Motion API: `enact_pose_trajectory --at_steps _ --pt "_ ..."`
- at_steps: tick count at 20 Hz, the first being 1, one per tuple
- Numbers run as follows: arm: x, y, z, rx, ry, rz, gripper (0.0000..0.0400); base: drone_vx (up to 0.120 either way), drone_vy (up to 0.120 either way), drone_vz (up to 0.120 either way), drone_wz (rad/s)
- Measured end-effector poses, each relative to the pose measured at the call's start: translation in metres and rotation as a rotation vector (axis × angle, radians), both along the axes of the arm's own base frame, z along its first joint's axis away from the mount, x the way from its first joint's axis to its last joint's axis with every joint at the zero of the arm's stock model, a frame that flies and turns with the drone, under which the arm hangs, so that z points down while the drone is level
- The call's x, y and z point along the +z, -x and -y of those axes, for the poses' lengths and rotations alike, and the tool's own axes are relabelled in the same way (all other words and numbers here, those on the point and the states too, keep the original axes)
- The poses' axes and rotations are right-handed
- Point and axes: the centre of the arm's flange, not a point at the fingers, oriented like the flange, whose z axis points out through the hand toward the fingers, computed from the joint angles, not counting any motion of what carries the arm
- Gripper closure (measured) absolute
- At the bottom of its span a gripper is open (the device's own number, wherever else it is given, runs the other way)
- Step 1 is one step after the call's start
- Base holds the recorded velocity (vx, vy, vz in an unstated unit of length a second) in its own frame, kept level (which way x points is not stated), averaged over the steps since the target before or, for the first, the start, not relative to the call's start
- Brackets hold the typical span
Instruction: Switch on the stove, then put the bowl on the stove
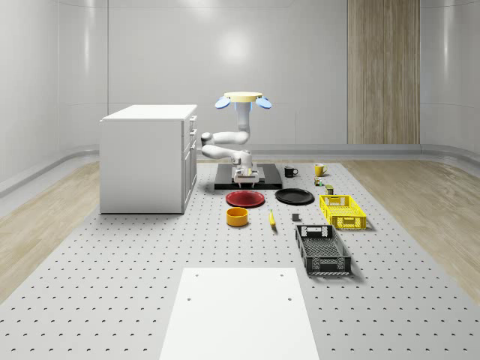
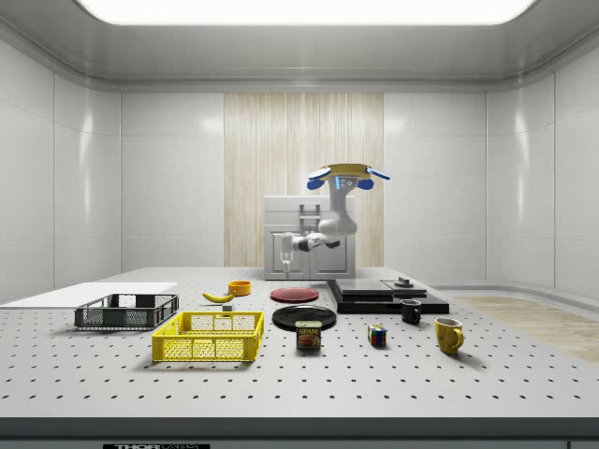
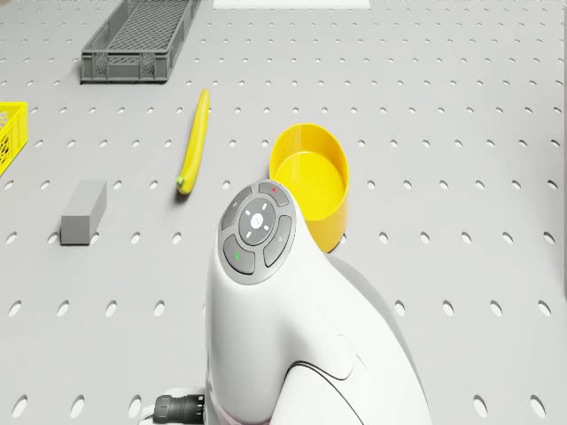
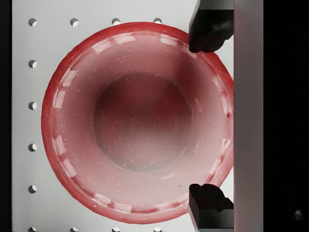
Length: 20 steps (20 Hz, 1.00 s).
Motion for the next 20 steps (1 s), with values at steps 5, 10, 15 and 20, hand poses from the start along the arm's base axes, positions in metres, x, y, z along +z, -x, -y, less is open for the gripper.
enact_pose_trajectory --at_steps 5,10,15,20 --pt "0.0 0.0 0.0 0.0 0.0 0.0 0.0 0.12 0.0 0.0 0.0" --pt "0.0 0.0 0.0 0.0 0.0 0.0 0.0 0.12 0.0 0.0 0.0" --pt "0.0 0.0 0.0 0.0 0.0 0.0 0.0 0.12 0.0 0.0 0.0" --pt "0.0 0.0 0.0 0.0 0.0 0.0 0.0 0.12 0.0 0.0 0.0"
